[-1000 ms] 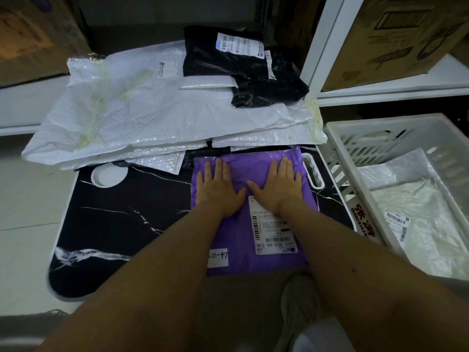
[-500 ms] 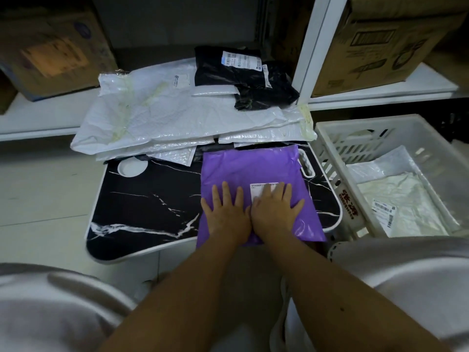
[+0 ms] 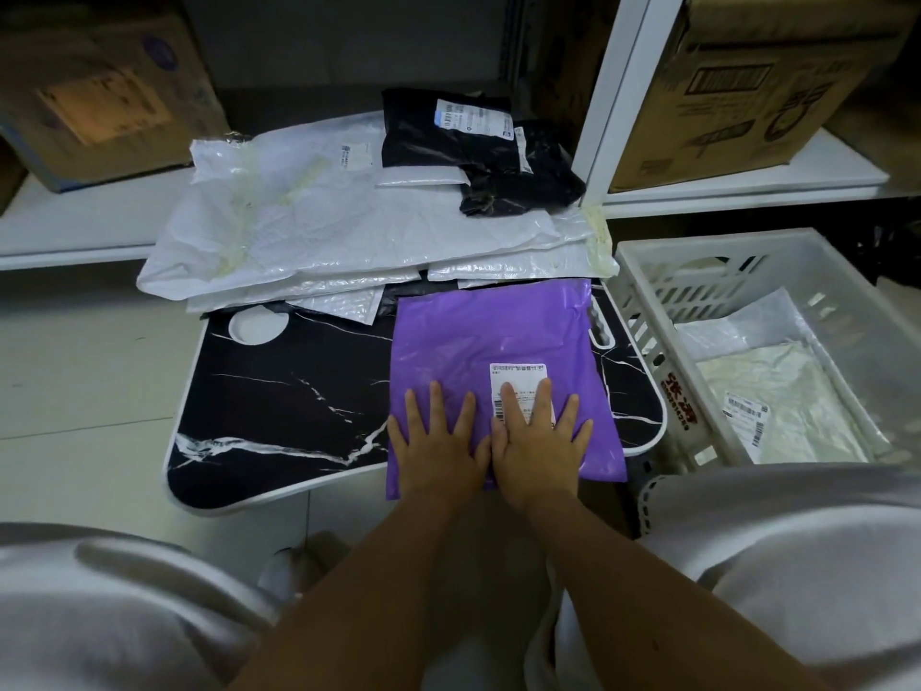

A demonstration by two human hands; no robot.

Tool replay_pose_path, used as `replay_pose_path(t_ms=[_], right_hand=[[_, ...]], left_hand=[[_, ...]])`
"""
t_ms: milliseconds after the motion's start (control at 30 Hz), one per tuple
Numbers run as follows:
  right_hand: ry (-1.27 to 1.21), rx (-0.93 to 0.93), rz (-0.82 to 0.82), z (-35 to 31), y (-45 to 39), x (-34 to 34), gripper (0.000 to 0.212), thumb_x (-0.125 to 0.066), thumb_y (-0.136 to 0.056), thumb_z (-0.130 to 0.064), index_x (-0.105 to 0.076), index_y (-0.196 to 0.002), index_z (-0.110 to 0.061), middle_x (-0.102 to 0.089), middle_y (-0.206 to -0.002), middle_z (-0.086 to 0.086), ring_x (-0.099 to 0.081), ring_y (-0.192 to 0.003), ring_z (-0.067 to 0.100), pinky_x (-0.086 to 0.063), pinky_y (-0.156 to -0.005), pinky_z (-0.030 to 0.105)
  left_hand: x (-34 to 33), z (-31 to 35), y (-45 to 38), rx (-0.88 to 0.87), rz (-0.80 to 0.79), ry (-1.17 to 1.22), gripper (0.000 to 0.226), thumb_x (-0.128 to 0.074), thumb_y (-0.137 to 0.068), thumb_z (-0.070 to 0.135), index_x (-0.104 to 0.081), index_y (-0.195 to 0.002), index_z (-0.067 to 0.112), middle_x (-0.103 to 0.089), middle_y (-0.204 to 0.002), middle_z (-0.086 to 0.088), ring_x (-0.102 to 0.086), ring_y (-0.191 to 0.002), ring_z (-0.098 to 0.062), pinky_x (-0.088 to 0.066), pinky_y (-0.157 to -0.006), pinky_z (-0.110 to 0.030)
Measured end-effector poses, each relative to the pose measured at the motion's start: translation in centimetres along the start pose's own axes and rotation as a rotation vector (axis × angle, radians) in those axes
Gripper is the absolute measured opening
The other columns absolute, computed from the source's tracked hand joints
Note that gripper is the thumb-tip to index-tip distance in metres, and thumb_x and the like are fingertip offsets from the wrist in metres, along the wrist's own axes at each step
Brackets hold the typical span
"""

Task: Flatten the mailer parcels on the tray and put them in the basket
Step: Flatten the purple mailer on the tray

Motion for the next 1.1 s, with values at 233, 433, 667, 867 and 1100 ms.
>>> replay_pose_path(t_ms=[233, 433, 667, 867, 1100], right_hand=[[-0.041, 0.079, 0.016, -0.4, -2.2, 0.8, 0.052, -0.022, -0.100, -0.046, -0.019, -0.151, -0.033, -0.004, -0.162, 0.008, 0.004, -0.149, 0.027, 0.000, -0.117, 0.054], [-0.096, 0.213, 0.016, -1.2, -4.6, 1.5, 0.051, -0.028, -0.101, -0.040, -0.030, -0.144, -0.014, -0.005, -0.162, 0.004, 0.002, -0.149, 0.019, -0.001, -0.120, 0.046], [-0.029, 0.232, -0.040, -1.2, -7.8, 1.2, 0.053, -0.018, -0.101, -0.047, -0.010, -0.153, -0.036, 0.003, -0.163, -0.005, 0.008, -0.149, 0.020, 0.004, -0.117, 0.056], [0.005, 0.184, -0.040, -0.9, -9.8, 1.5, 0.054, -0.018, -0.098, -0.054, -0.006, -0.150, -0.047, 0.009, -0.162, -0.004, 0.014, -0.147, 0.031, 0.006, -0.113, 0.063], [0.013, 0.107, -0.047, -0.3, -11.8, 1.7, 0.059, -0.015, -0.094, -0.066, -0.003, -0.149, -0.049, 0.012, -0.162, -0.001, 0.017, -0.146, 0.032, 0.007, -0.111, 0.065]], left_hand=[[-0.1, 0.8, -1.4, 0.093, -0.047, 0.044, 0.053, -0.012, -0.098, 0.056, 0.005, -0.147, 0.048, 0.016, -0.159, 0.002, 0.021, -0.141, -0.045, 0.010, -0.107, -0.067], [1.4, 2.1, -3.9, -0.130, 0.047, 0.035, 0.040, -0.020, -0.101, 0.038, -0.041, -0.132, 0.026, -0.004, -0.161, -0.005, 0.005, -0.148, -0.026, 0.000, -0.116, -0.054], [3.2, 2.3, -6.7, -0.164, 0.257, -0.019, 0.045, -0.030, -0.098, 0.041, -0.043, -0.136, 0.020, -0.048, -0.130, -0.005, -0.046, -0.111, -0.025, -0.036, -0.094, -0.043], [3.6, 1.8, -8.1, -0.139, 0.294, -0.032, 0.040, -0.030, -0.090, 0.043, -0.059, -0.114, 0.029, -0.050, -0.129, -0.011, -0.045, -0.118, -0.030, -0.026, -0.108, -0.057], [2.8, 1.4, -9.5, -0.104, 0.146, -0.020, 0.059, -0.025, -0.093, 0.056, -0.028, -0.143, 0.024, -0.007, -0.160, -0.006, -0.018, -0.143, -0.024, -0.014, -0.112, -0.057]])
Point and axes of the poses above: each hand's wrist, its own y-axis away from the middle knuckle, its own x-axis out of the back of the hand, z = x × y, the point moved 8 cm from there along -y, towards the middle knuckle
